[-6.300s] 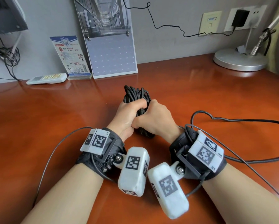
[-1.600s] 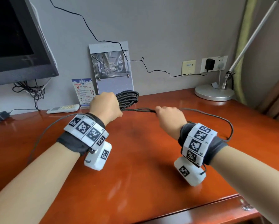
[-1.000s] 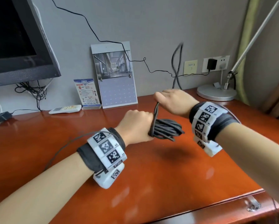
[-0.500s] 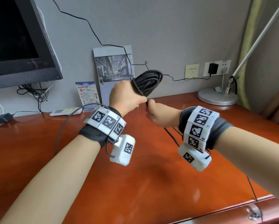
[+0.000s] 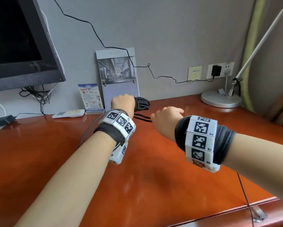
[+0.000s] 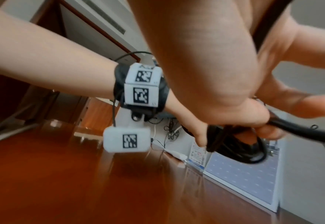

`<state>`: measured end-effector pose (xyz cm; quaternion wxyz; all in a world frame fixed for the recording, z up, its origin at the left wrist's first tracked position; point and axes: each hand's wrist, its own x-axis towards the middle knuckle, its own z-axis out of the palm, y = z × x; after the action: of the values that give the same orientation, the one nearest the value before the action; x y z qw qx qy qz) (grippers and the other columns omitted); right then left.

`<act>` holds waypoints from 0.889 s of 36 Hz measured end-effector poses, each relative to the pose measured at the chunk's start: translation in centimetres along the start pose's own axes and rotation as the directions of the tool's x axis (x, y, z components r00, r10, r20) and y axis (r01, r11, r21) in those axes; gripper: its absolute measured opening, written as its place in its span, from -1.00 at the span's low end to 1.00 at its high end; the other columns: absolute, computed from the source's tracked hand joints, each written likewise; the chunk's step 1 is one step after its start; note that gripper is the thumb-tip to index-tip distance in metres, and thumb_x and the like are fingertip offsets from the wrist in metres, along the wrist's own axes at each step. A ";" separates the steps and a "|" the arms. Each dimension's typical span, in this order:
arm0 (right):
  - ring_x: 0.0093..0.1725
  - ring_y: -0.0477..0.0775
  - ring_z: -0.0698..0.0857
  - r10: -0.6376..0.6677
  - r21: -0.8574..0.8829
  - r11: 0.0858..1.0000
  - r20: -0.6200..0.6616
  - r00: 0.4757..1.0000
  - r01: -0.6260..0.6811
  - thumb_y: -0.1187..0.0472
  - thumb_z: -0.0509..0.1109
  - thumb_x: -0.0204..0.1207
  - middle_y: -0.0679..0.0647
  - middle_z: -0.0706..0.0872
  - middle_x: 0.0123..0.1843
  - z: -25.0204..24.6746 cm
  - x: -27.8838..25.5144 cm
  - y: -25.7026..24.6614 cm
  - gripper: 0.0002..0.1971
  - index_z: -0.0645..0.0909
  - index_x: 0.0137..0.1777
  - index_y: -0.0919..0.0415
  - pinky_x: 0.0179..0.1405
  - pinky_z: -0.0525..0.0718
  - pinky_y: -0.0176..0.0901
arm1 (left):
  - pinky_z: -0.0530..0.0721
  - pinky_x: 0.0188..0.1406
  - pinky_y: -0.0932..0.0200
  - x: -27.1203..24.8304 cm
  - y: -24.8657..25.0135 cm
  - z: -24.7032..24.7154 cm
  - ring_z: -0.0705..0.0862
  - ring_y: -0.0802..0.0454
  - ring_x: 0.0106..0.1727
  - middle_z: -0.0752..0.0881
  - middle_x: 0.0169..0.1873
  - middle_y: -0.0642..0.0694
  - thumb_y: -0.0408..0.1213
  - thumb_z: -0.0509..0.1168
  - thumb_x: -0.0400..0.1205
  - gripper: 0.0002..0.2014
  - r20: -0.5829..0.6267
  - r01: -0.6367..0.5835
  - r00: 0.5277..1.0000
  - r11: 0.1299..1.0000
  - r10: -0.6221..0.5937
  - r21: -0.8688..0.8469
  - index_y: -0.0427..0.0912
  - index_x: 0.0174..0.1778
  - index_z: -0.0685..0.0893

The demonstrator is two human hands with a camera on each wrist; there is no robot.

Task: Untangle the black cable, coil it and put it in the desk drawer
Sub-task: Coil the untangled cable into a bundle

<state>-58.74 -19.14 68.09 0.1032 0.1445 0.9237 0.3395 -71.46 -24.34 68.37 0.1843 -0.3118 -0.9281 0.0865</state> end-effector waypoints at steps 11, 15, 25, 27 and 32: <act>-0.50 0.00 0.27 -0.278 -0.320 0.931 -0.299 0.913 0.179 0.25 0.02 0.66 0.01 0.40 -0.44 -2.4 -2.0 3.3 -0.71 0.34 -0.32 0.14 -0.54 0.07 -0.17 | 0.53 -0.17 0.11 -2.4 0.5 1.9 0.68 -0.08 0.14 0.71 0.12 -0.04 -0.38 0.06 0.72 -0.75 0.258 -0.537 0.843 0.733 0.471 0.417 -0.19 0.09 0.66; -0.50 0.12 0.39 -0.360 -0.420 0.880 -0.289 0.887 0.221 0.28 0.15 0.60 0.05 0.43 -0.48 -2.1 -1.2 5.2 -0.91 0.50 -0.03 0.18 -0.57 0.10 -0.21 | 0.52 -0.18 0.11 -3.4 0.7 0.9 0.70 -0.09 0.10 0.72 0.09 -0.06 -0.36 0.12 0.70 -0.80 0.312 -0.609 0.794 0.679 0.523 0.410 -0.18 0.07 0.66; -0.59 0.16 0.47 -0.559 -0.488 0.829 -0.705 0.437 0.272 0.45 -0.09 0.28 0.17 0.52 -0.43 -0.5 1.7 9.3 -0.69 0.33 -0.03 0.24 -0.67 0.46 -0.21 | 0.69 -0.16 0.12 -6.1 1.2 -1.2 0.73 -0.05 -0.16 0.73 -0.26 -0.03 -0.31 0.35 0.47 -0.86 0.233 -0.832 0.528 0.552 0.817 -0.050 -0.10 -0.08 0.71; -0.57 0.16 0.49 -0.488 -0.402 0.872 -0.749 0.448 0.278 0.45 -0.04 0.34 0.17 0.55 -0.40 0.4 1.6 9.8 -0.74 0.33 -0.01 0.25 -0.66 0.45 -0.21 | 0.68 -0.03 0.07 -6.9 0.8 -1.6 0.72 -0.02 -0.07 0.77 -0.14 -0.02 -0.29 0.47 0.39 -0.71 0.150 -0.801 0.511 0.532 0.846 -0.274 -0.08 0.04 0.73; -0.59 0.15 0.57 -0.189 -0.022 0.957 -0.805 0.562 0.289 0.39 0.03 0.34 0.18 0.60 -0.38 3.4 1.1 9.0 -0.77 0.34 0.00 0.24 -0.73 0.35 -0.29 | 0.70 -0.22 0.17 -8.3 -0.1 -2.7 0.65 0.18 -0.28 0.78 -0.31 -0.06 -0.57 0.59 0.19 -0.64 -0.033 -0.447 0.640 0.337 0.768 -0.829 -0.29 -0.16 0.68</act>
<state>-57.01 -10.22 71.32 -0.2849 -0.1438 0.8995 0.2983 -64.36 -29.35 68.51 -0.1934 -0.6656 -0.6915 -0.2034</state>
